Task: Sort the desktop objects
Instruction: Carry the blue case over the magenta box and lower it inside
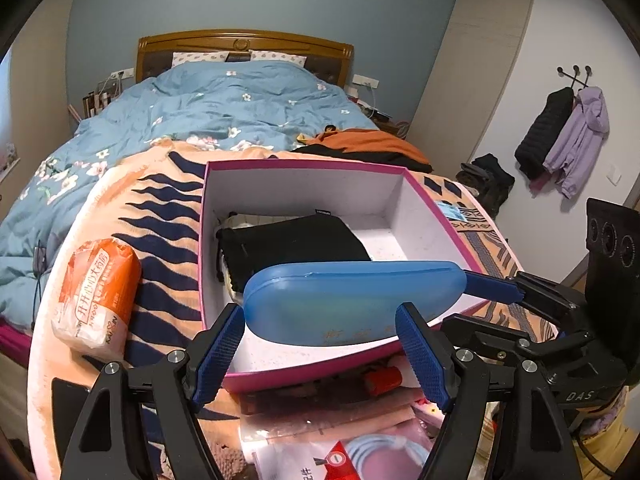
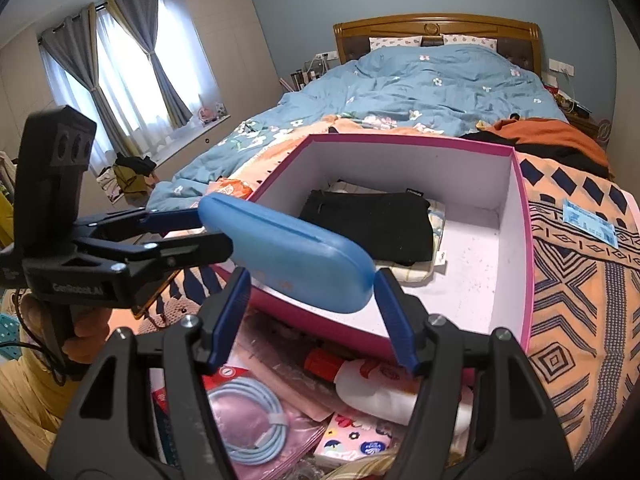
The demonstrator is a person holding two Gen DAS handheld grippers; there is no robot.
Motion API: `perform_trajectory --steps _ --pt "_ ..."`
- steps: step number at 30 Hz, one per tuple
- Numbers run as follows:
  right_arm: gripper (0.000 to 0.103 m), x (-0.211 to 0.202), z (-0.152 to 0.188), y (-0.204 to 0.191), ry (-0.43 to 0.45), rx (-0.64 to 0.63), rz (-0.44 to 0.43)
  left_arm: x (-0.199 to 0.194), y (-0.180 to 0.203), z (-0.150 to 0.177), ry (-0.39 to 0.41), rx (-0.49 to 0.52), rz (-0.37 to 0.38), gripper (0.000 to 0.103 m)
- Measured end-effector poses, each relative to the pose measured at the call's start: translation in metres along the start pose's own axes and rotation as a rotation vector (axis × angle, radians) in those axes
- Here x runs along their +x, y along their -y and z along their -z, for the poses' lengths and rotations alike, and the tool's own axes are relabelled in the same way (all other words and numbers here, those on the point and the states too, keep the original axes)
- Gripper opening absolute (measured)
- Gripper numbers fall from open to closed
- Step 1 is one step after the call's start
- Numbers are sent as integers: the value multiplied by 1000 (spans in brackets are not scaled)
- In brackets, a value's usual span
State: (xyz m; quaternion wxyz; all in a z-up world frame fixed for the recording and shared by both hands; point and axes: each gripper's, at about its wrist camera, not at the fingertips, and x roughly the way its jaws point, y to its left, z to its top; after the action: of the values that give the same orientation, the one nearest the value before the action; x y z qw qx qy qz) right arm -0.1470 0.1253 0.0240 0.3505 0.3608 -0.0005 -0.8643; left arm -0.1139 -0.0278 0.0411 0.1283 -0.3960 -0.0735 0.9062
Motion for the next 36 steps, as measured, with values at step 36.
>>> perform_trajectory --steps 36 --pt "66 70 -3 38 -163 113 -51 52 -17 -1 -100 -35 -115 79"
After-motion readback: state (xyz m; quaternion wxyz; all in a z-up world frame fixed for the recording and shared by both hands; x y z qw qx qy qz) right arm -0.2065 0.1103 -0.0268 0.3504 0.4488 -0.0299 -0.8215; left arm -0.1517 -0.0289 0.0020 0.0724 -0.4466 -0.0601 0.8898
